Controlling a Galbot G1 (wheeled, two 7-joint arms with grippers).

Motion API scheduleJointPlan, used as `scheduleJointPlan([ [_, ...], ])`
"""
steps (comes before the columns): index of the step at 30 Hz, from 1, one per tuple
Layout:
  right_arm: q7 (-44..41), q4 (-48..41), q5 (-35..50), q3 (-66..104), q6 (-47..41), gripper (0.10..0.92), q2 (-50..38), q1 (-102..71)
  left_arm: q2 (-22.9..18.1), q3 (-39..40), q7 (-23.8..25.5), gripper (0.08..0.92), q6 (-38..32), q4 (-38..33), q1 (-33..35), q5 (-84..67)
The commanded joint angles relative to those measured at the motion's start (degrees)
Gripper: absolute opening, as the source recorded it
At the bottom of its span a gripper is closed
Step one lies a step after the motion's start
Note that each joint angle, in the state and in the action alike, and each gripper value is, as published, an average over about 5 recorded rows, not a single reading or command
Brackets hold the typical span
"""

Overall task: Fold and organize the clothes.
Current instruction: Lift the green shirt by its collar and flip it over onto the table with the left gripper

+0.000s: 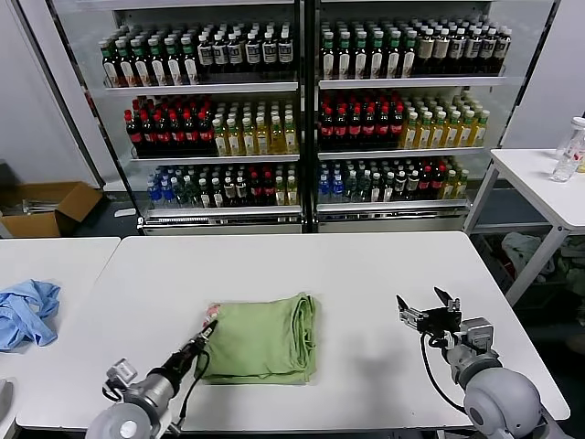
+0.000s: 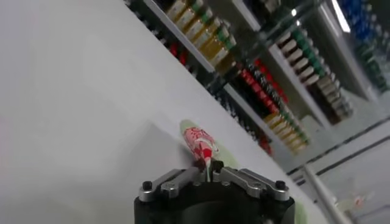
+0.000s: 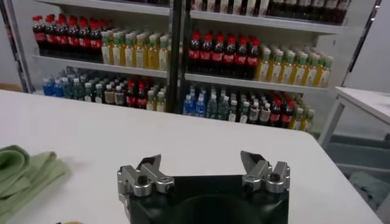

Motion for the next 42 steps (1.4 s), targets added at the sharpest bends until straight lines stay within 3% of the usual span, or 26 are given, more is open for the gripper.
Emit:
scheduleJointPlan([
  [1, -0.01, 0.06, 0.16, 0.39, 0.01, 0.823, -0.06, 0.06, 5.98, -16.7, 0.59, 0.105, 1.95, 0.44, 0.56, -18.58],
  [9, -0.2, 0.02, 0.43, 0.37, 0.43, 0.823, 0.24, 0.5, 22.56, -32.38, 2.27, 0.102, 3.41, 4.03, 0.27, -18.24],
  [11, -0.19, 0.26, 0.38, 0.25, 0.43, 0.823, 0.6, 0.59, 24.45, -33.0, 2.26, 0.102, 3.35, 1.25, 0.36, -16.08],
  [14, -0.02, 0.55, 0.28, -0.03, 0.24, 0.823, 1.75, 1.0, 24.01, -28.15, 1.52, 0.102, 1.93, -6.76, 0.98, -9.28],
  [17, 0.07, 1.06, 0.04, -0.48, 0.05, 0.823, 2.65, 1.19, 20.11, -17.6, -0.87, 0.102, -0.71, -13.57, 0.94, 2.08],
  [22, -0.08, 1.78, -0.05, -0.12, 0.23, 0.823, 2.7, 1.04, 10.15, 1.98, -3.84, 0.102, -5.16, -13.63, -1.56, 22.44],
  [28, -0.23, 1.64, 0.27, 0.68, 0.49, 0.823, 2.5, 1.35, 0.9, 15.62, -7.47, 0.102, -4.25, -14.48, -5.62, 25.7],
  [34, -0.6, 0.69, 0.97, 0.93, 1.1, 0.823, 1.9, 1.93, -7.99, 23.74, -10.86, 0.102, -3.76, -8.16, -9.03, 19.72],
  [38, -0.69, -0.26, 1.87, 0.38, 1.31, 0.823, 1.25, 3.48, -13.97, 25.52, -12.16, 0.102, -4.08, -2.55, -13.13, 14.87],
  [42, -0.72, -0.69, 2.69, -0.37, 1.32, 0.823, 0.92, 4.96, -17.41, 26.16, -12.47, 0.102, -4.36, 1.33, -15.77, 13.38],
])
